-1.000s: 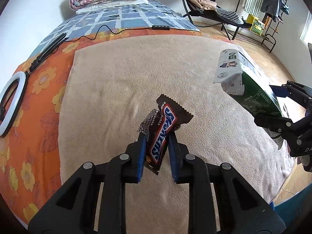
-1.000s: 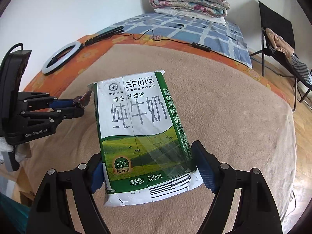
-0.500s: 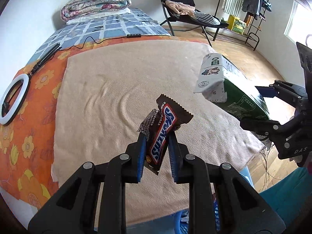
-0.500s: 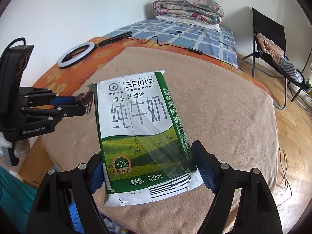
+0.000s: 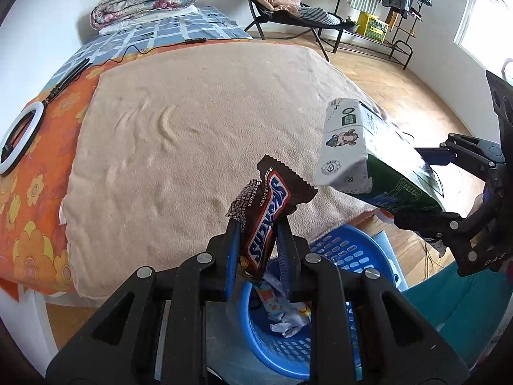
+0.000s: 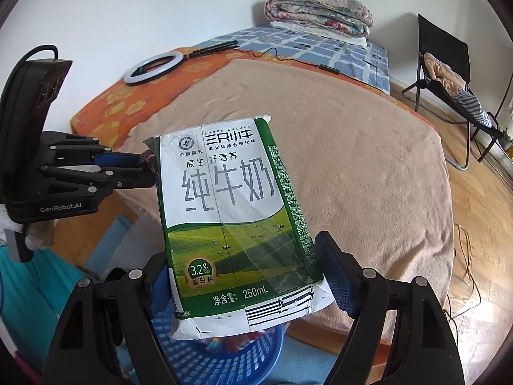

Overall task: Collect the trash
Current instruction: 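Carry wrapper and milk carton over the blue basket and release both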

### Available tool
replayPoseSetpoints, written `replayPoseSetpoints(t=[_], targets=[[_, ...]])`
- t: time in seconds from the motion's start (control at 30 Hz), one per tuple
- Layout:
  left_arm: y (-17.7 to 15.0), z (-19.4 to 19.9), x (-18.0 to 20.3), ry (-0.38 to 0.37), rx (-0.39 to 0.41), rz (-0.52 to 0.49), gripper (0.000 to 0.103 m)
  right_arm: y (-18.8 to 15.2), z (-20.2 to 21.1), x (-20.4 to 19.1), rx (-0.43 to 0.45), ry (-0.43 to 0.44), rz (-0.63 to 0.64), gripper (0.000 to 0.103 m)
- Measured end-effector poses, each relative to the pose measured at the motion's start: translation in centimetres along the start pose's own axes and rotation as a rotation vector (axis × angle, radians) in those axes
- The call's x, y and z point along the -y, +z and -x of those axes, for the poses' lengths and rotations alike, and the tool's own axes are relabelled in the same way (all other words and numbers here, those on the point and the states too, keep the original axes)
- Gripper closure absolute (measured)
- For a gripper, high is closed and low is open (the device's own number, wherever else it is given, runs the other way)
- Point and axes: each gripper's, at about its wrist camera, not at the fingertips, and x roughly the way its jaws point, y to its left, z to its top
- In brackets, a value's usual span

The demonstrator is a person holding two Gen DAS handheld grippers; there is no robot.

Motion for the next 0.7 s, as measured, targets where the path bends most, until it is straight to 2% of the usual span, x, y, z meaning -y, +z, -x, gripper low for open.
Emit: replayPoseSetpoints(t=[0.4, 0.7], targets=[[-5.1, -2.5, 1.5, -0.02, -0.097, -0.012, 0.082, -8.0, -1.6, -1.3, -0.132, 0.019, -0.031, 0.023], [-7.3, -4.4, 2.7, -0.039, -0.163, -0.031, 0.082, -11.4, -3.7, -2.4, -0.206, 0.026, -0.018, 0.023]])
